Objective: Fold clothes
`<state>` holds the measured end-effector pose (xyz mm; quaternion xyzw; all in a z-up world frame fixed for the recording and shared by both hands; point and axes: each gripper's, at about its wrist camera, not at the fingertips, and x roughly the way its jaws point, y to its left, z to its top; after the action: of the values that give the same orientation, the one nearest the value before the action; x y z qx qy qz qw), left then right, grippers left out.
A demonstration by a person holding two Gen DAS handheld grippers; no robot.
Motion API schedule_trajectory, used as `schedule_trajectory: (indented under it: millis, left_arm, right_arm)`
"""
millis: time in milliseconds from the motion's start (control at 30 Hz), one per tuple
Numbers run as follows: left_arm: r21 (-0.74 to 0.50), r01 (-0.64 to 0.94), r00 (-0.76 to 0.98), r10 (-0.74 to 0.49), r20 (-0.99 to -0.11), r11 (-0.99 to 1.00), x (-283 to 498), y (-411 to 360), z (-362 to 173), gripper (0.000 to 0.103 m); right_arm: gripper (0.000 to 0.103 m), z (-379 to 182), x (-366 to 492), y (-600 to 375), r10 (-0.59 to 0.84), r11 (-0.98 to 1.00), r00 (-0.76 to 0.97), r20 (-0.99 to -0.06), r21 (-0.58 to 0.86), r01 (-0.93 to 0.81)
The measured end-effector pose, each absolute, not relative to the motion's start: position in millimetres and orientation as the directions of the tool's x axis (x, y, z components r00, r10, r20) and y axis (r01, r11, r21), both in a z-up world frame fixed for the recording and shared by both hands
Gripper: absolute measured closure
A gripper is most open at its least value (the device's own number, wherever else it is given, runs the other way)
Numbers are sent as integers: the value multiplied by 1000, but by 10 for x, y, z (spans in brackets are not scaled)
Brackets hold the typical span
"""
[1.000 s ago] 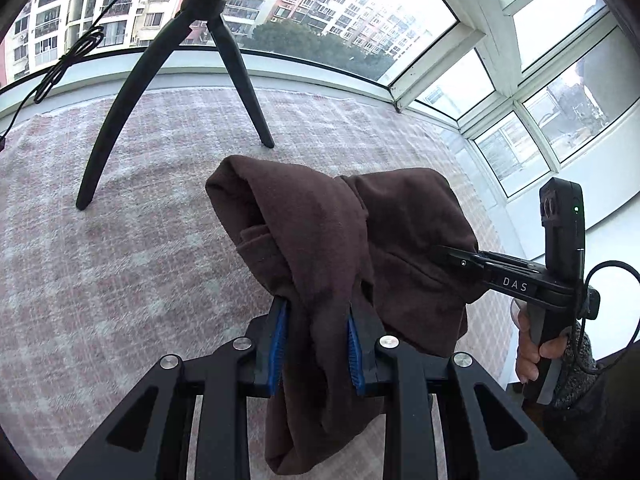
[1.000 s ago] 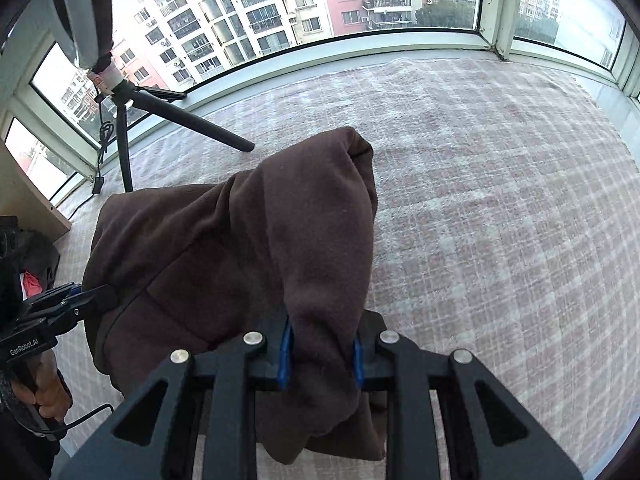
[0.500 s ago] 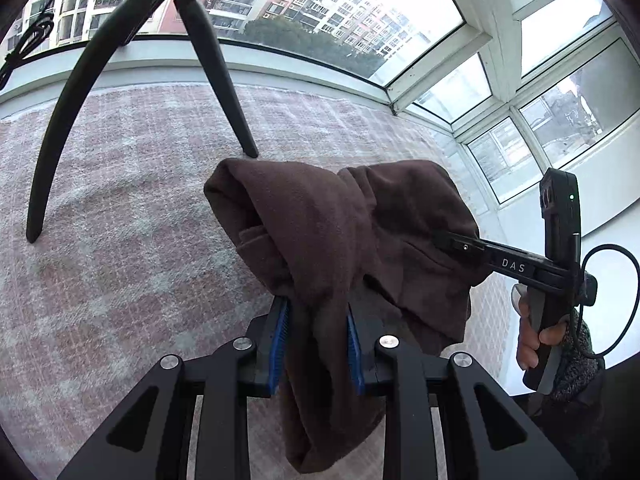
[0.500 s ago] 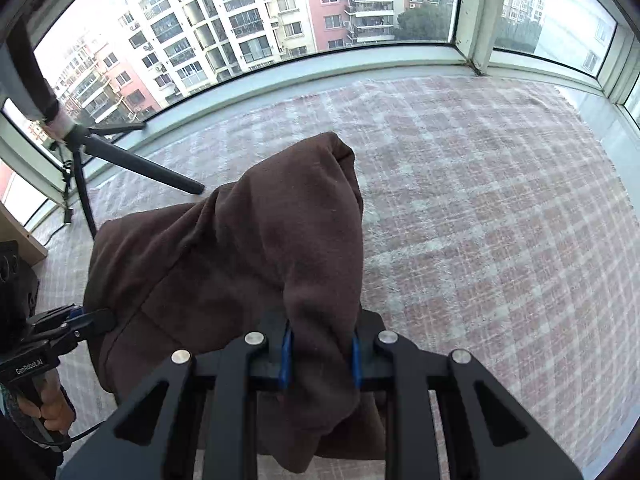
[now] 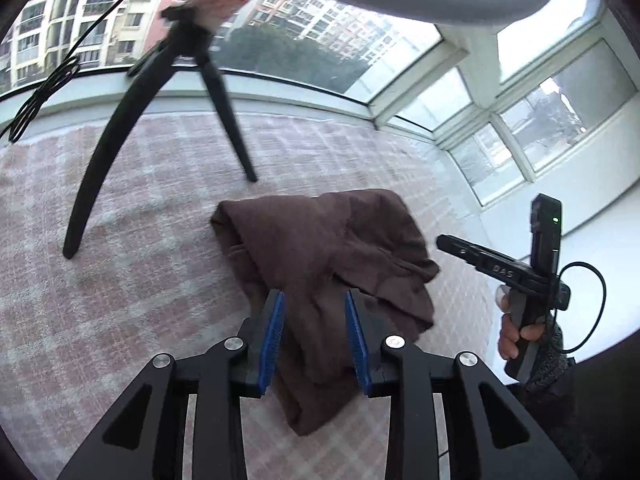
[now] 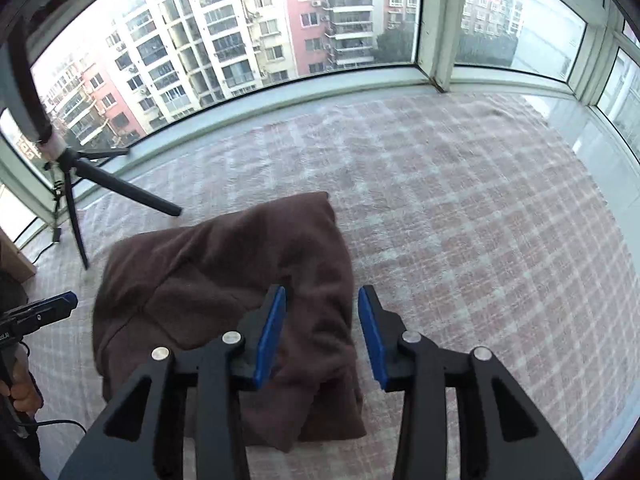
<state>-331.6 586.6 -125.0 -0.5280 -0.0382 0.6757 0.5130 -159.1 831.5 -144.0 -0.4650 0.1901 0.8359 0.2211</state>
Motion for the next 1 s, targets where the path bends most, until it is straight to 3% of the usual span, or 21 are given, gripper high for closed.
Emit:
schedule_trajectory:
  millis: [200, 300, 367, 600, 733, 767, 800, 867, 933, 1000]
  left_arm:
    - [-523, -735, 143, 655, -742, -431, -2966, 6167, -1619, 79]
    - [-488, -751, 138, 618, -774, -444, -2898, 6194, -1891, 82]
    - [-528, -712, 161, 624, -765, -463, -2965, 6140, -1852, 88]
    - [-528, -752, 138, 689, -712, -395, -2750, 6124, -1352, 88]
    - [-510, -757, 198, 600, -775, -409, -2591, 6438, -1677, 86]
    - [-494, -752, 192, 572, -797, -436, -2578, 6467, -1792, 93]
    - [-518, -721, 202, 575, -792, -460, -2604, 6427, -1815, 95]
    - [-558, -665, 219, 586, -780, -496, -2661, 6205, -1614, 98]
    - [-506, -724, 148, 610, -779, -470, -2603, 5823, -1190, 98]
    - [-411, -789, 48, 622, -782, -456, -2515, 5350, -755, 87]
  right_arm:
    - [65, -1829, -1764, 8053, 192, -878, -370, -909, 10, -479]
    - [64, -2174, -1737, 8303, 159, -850, -327, -932, 40, -526]
    - [64, -2168, -1671, 8377, 137, -831, -357, -924, 88, -549]
    - [63, -1714, -1395, 7919, 169, -859, -424, -890, 79, -506]
    - [62, -1959, -1396, 7876, 145, -856, -345, -927, 57, -513]
    - [62, -2049, -1412, 7903, 138, -856, -325, -936, 52, -515]
    - [61, -2084, -1416, 7924, 135, -854, -323, -937, 56, -517]
    - [61, -2014, -1393, 7946, 131, -832, -319, -939, 71, -551]
    - [61, -1810, -1295, 7880, 120, -820, -360, -925, 112, -562]
    - [61, -1562, -1143, 7717, 93, -835, -421, -903, 160, -526]
